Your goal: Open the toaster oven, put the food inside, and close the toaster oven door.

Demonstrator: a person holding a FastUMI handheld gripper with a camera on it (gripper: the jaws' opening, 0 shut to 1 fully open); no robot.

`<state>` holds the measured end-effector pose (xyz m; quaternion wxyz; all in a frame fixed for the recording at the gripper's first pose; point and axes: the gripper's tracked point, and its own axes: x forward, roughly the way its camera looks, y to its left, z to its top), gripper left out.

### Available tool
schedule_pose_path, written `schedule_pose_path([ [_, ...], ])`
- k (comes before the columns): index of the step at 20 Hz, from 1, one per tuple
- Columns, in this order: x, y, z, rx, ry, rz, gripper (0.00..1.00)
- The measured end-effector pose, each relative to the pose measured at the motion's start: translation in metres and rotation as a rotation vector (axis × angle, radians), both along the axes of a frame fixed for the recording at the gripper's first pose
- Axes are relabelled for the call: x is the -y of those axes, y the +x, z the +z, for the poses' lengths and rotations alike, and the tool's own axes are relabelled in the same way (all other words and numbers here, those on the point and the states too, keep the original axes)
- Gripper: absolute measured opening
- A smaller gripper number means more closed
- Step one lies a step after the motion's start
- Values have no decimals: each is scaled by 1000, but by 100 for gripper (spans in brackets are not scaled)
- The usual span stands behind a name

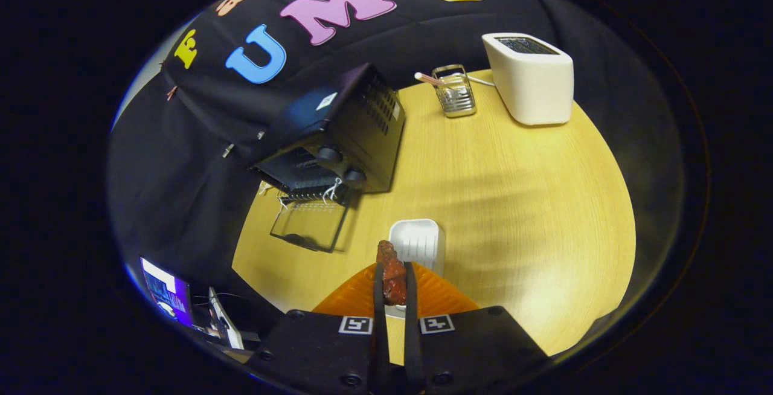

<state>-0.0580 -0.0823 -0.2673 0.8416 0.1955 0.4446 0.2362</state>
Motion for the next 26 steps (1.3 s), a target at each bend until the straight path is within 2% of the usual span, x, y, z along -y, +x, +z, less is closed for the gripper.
schedule_pose_path([
  [4, -45, -10, 49, 84, 65, -7, 14],
  [7, -79, -18, 74, 149, 69, 16, 14],
  [13, -164, -39, 95, 204, 92, 99, 14],
  [17, -225, -35, 97, 212, 122, 131, 14],
  [20, -262, -22, 99, 224, 145, 111, 14],
  [26, -297, 47, 66, 209, 147, -20, 14],
])
